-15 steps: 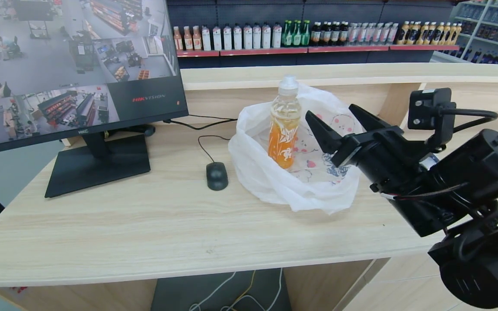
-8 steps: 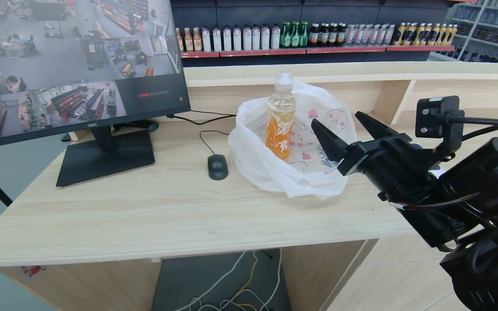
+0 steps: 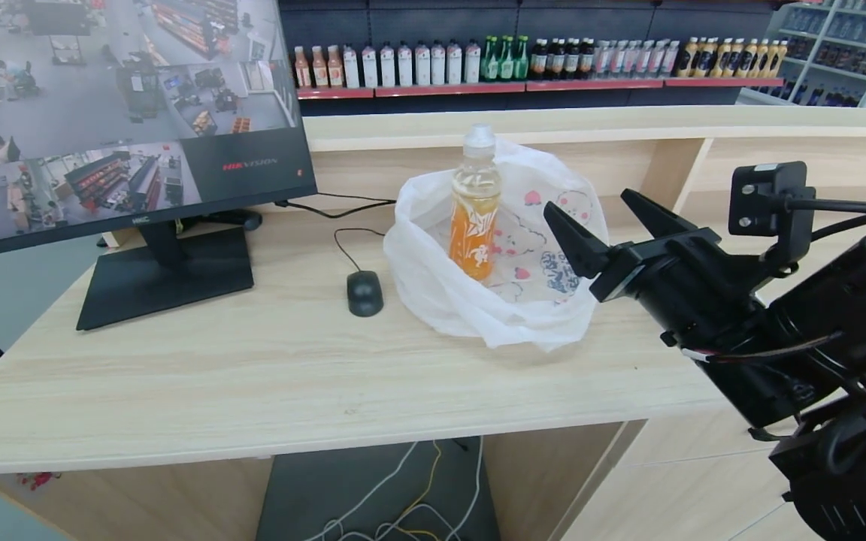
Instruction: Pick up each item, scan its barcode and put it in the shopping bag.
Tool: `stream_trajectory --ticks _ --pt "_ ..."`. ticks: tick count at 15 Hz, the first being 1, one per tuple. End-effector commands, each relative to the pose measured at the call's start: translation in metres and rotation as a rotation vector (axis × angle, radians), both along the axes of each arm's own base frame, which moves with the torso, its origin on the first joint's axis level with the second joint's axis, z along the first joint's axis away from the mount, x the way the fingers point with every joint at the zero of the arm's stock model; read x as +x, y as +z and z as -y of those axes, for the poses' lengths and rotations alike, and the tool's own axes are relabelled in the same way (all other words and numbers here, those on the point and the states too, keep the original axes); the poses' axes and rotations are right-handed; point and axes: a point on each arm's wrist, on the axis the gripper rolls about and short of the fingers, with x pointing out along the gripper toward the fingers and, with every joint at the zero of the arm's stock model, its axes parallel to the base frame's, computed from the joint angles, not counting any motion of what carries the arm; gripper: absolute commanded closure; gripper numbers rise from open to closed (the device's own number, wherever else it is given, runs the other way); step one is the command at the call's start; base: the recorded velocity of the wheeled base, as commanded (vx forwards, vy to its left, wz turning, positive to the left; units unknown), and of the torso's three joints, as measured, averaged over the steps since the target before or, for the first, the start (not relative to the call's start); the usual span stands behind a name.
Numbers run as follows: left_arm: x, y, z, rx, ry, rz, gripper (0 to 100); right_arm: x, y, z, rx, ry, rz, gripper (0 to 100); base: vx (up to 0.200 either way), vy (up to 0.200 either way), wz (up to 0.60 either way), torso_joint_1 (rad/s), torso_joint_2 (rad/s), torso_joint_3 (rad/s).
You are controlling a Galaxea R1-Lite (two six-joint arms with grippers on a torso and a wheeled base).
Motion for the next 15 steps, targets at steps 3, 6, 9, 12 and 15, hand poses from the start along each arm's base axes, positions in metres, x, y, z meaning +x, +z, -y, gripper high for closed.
stream_trajectory --ticks 3,6,9,12,15 --pt "0.0 0.0 0.0 -0.001 -0.002 0.0 0 0.0003 -0.0049 -0.001 -0.009 0.002 -0.015 0 0.0 -0.2 0.0 0.009 0.01 -0.001" --pt "0.0 0.0 0.0 -0.001 0.0 0.0 0 -0.0014 -0.0075 0.0001 -0.016 0.002 -0.025 0 0.0 -0.2 0.0 0.004 0.0 0.015" --pt "0.0 0.0 0.0 -0.003 0.0 0.0 0 -0.0016 -0.0086 0.0007 -0.018 0.001 -0.029 0 0.0 -0.2 0.0 0.002 0.0 0.004" --pt "0.0 0.0 0.0 -0.007 0.0 0.0 0 -0.0029 -0.0095 0.001 -0.021 0.002 -0.033 0 0.0 -0.2 0.0 0.002 0.0 0.007" --pt "0.0 0.0 0.0 -0.007 0.0 0.0 0 -0.0027 -0.0099 0.0008 -0.022 0.002 -0.034 0 0.0 -0.2 0.0 0.002 0.0 0.004"
